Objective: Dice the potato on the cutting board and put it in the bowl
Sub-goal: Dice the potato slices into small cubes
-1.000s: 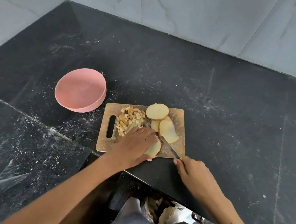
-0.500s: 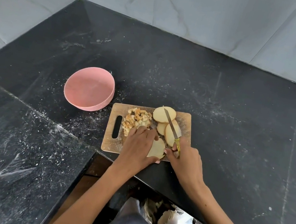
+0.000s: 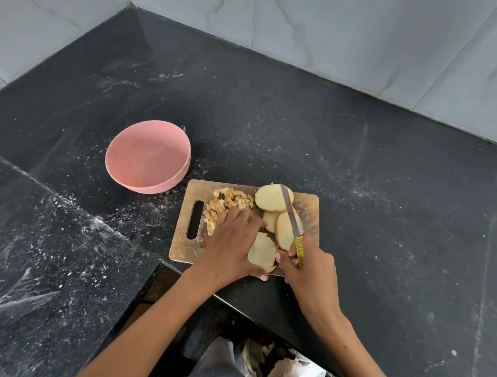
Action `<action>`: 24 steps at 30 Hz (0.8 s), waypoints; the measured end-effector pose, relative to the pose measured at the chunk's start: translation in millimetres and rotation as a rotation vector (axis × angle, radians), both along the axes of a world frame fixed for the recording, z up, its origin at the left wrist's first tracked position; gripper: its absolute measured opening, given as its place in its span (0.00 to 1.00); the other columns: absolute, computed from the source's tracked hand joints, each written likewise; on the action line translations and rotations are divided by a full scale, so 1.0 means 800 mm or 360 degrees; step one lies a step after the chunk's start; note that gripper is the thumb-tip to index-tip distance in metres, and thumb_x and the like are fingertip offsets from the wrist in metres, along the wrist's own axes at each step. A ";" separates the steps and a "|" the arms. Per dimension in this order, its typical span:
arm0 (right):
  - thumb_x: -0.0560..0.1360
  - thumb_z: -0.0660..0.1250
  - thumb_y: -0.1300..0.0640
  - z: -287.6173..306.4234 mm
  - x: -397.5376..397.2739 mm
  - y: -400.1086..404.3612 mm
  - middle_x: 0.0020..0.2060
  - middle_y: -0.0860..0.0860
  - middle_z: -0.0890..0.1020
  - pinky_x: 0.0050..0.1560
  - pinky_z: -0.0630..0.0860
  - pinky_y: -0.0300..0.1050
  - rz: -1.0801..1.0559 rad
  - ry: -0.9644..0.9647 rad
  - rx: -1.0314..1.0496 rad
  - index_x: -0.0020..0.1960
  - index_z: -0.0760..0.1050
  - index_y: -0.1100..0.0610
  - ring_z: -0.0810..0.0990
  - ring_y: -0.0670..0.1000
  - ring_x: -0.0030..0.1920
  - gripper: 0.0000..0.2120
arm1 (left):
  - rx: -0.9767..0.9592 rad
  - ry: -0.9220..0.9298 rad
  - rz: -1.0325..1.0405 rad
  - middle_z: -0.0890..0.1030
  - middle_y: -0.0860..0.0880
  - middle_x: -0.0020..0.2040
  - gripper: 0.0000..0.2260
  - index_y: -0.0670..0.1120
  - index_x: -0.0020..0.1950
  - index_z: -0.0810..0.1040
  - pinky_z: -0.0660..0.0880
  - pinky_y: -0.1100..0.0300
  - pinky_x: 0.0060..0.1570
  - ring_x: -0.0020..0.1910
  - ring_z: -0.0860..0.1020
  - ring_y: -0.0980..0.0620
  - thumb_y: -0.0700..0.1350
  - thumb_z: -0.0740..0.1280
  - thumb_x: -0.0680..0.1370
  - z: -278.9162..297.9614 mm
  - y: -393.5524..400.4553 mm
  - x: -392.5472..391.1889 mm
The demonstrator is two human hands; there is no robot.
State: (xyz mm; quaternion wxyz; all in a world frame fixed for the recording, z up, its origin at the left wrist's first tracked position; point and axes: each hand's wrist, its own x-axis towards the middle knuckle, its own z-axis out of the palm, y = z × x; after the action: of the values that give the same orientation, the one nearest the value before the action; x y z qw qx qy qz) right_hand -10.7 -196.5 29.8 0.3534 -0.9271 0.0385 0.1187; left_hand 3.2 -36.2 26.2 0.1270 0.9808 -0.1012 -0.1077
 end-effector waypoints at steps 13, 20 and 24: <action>0.73 0.71 0.54 -0.003 -0.004 -0.005 0.35 0.50 0.81 0.40 0.80 0.56 -0.0069 0.0041 0.0185 0.40 0.68 0.51 0.82 0.50 0.37 0.11 | -0.0201 0.0029 0.0019 0.69 0.51 0.60 0.35 0.50 0.67 0.71 0.64 0.61 0.58 0.60 0.64 0.53 0.59 0.78 0.64 0.002 0.002 -0.002; 0.73 0.71 0.55 -0.003 -0.004 -0.005 0.34 0.49 0.82 0.40 0.80 0.55 -0.0080 0.0039 0.0188 0.40 0.68 0.51 0.82 0.48 0.36 0.11 | -0.0477 0.0015 0.0062 0.71 0.52 0.66 0.33 0.47 0.69 0.72 0.59 0.66 0.61 0.66 0.66 0.54 0.52 0.78 0.67 -0.010 0.008 -0.014; 0.73 0.72 0.54 -0.004 -0.004 -0.006 0.34 0.50 0.81 0.40 0.79 0.56 -0.0082 0.0035 0.0200 0.39 0.68 0.50 0.82 0.50 0.37 0.12 | -0.0543 -0.0034 0.0036 0.75 0.51 0.65 0.23 0.45 0.66 0.76 0.61 0.64 0.62 0.65 0.70 0.53 0.52 0.73 0.73 -0.012 0.015 -0.014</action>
State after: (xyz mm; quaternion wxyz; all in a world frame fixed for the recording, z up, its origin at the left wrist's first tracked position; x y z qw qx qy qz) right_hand -14.0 -200.9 26.7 0.4134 -0.9005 0.0586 0.1219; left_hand -7.9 -24.2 16.5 0.2919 0.9472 -0.1085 -0.0771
